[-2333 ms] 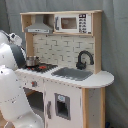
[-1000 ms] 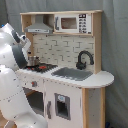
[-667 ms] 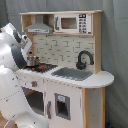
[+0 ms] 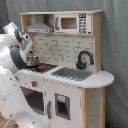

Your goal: Play with the kitchen

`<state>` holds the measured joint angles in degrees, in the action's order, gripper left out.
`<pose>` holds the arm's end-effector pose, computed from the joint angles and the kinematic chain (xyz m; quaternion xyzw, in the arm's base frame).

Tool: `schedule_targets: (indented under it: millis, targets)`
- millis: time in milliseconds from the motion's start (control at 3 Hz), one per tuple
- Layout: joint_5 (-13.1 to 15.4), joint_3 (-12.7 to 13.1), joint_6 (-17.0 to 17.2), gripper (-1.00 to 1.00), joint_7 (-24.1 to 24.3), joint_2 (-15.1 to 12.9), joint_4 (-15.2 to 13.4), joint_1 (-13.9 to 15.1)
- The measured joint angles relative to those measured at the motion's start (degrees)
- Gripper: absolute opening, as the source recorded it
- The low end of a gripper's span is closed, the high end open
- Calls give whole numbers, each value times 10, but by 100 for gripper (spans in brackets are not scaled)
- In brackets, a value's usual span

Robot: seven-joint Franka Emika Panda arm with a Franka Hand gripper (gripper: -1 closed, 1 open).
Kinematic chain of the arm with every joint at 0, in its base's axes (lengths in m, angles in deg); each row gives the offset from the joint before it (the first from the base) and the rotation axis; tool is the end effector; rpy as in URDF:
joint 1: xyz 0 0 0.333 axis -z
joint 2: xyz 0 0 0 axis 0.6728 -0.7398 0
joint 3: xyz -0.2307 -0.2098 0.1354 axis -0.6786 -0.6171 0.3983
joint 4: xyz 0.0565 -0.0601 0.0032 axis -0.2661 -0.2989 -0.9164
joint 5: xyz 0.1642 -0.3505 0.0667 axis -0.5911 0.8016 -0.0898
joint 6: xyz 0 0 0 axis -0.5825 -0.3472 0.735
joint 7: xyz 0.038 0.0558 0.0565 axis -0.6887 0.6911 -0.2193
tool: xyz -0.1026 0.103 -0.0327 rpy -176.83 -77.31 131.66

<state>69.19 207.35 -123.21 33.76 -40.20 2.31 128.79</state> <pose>0.4965 0.4729 0.5672 0.8542 0.4439 0.1903 0.1923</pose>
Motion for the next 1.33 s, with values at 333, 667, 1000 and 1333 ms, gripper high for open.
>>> schedule_targets:
  millis: [333, 667, 1000, 1333]
  targets:
    - [-30, 22, 19, 100, -30, 27, 41, 40]
    - [-56, 46, 40, 100, -53, 52, 81, 77]
    - [-75, 73, 61, 100, -71, 77, 121, 113]
    - [-88, 99, 81, 100, -85, 98, 159, 145]
